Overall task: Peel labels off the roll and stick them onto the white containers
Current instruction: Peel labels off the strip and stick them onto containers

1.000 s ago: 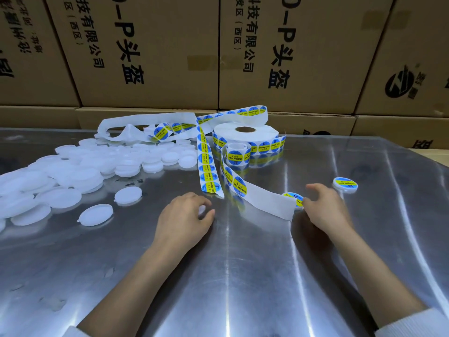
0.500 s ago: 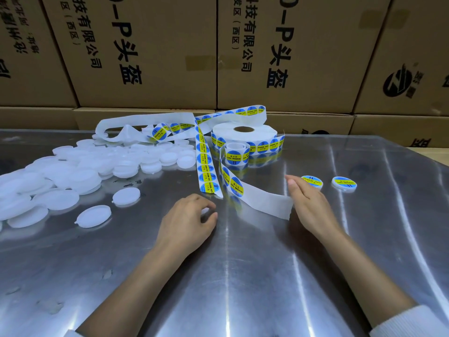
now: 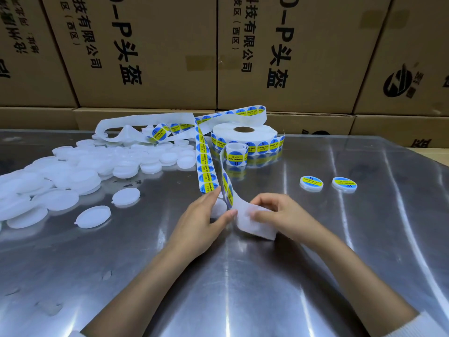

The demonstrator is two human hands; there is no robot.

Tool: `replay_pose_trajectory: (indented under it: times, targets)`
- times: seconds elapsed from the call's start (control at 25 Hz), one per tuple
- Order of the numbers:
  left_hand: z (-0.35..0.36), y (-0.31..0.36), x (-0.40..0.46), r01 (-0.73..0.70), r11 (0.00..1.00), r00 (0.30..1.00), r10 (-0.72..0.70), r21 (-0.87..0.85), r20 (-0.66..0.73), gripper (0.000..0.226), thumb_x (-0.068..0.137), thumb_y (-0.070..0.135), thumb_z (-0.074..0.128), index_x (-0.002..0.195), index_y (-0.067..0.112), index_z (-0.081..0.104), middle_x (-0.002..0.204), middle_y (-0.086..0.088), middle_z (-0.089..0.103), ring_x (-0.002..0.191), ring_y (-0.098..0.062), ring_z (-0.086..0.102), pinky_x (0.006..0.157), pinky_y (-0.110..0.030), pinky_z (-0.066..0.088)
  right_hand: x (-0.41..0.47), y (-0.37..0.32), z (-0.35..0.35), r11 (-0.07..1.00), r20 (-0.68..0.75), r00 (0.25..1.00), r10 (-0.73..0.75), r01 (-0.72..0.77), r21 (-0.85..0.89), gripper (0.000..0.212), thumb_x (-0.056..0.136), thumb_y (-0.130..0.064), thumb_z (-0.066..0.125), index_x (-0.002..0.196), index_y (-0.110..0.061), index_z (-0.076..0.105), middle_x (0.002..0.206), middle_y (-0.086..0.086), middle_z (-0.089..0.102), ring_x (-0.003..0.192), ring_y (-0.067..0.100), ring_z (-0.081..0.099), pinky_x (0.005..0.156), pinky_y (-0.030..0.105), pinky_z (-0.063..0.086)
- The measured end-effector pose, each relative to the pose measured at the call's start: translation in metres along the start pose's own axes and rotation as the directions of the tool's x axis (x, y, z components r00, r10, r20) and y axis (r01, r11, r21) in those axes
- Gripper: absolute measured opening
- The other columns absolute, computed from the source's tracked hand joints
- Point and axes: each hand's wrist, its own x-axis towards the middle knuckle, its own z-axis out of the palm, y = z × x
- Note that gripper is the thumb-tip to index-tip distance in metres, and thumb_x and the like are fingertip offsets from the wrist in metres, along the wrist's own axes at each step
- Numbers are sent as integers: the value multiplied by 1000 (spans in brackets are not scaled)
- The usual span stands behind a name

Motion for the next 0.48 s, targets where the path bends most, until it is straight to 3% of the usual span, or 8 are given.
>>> replay_pose_trajectory:
  times: [0.08, 0.2, 0.32, 0.4, 0.48]
  targets:
    - [2, 3, 1, 12, 997, 998, -8, -70, 61, 59, 91, 38, 58, 144, 23, 36, 128, 27, 34, 120, 16, 30, 88, 5, 21, -4, -5, 2, 998, 112, 994, 17, -24, 53, 6, 80, -6, 63, 78, -10, 60, 74, 3, 56, 69, 9, 48, 60, 21, 37]
    - [6, 9, -2, 8, 989, 989, 15, -148, 149, 48, 95, 35, 51, 141, 26, 42, 124, 30, 45, 118, 11, 41, 87, 7, 24, -6, -7, 5, 989, 168, 984, 54, -75, 126, 29, 75, -14, 66, 98, 2, 57, 85, 7, 61, 78, 13, 55, 68, 25, 41]
    - [7, 13, -4, -72, 990, 987, 87, -118, 135, 44, 92, 32, 57, 135, 24, 50, 118, 17, 60, 98, 2, 53, 82, -7, 39, -4, -4, 7, 964, 170, 982, 77, -117, 240, 24, 89, -13, 61, 113, -12, 59, 100, 4, 69, 91, 12, 65, 84, 27, 48]
    - [6, 13, -4, -99, 992, 992, 104, -77, 64, 40, 89, 29, 62, 128, 24, 56, 115, 14, 63, 102, -5, 56, 86, -25, 46, -3, -1, 10, 967, 148, 988, 35, -71, 246, 21, 92, -5, 56, 111, -10, 61, 100, 7, 70, 89, 11, 65, 82, 25, 49]
    - [6, 14, -4, -101, 991, 995, 100, -84, -18, 36, 84, 25, 69, 119, 22, 62, 111, 12, 65, 102, -8, 58, 86, -30, 47, 1, 3, 14, 972, 82, 997, -9, -11, 233, 24, 91, 6, 50, 108, -4, 61, 101, 14, 69, 88, 12, 63, 81, 24, 49]
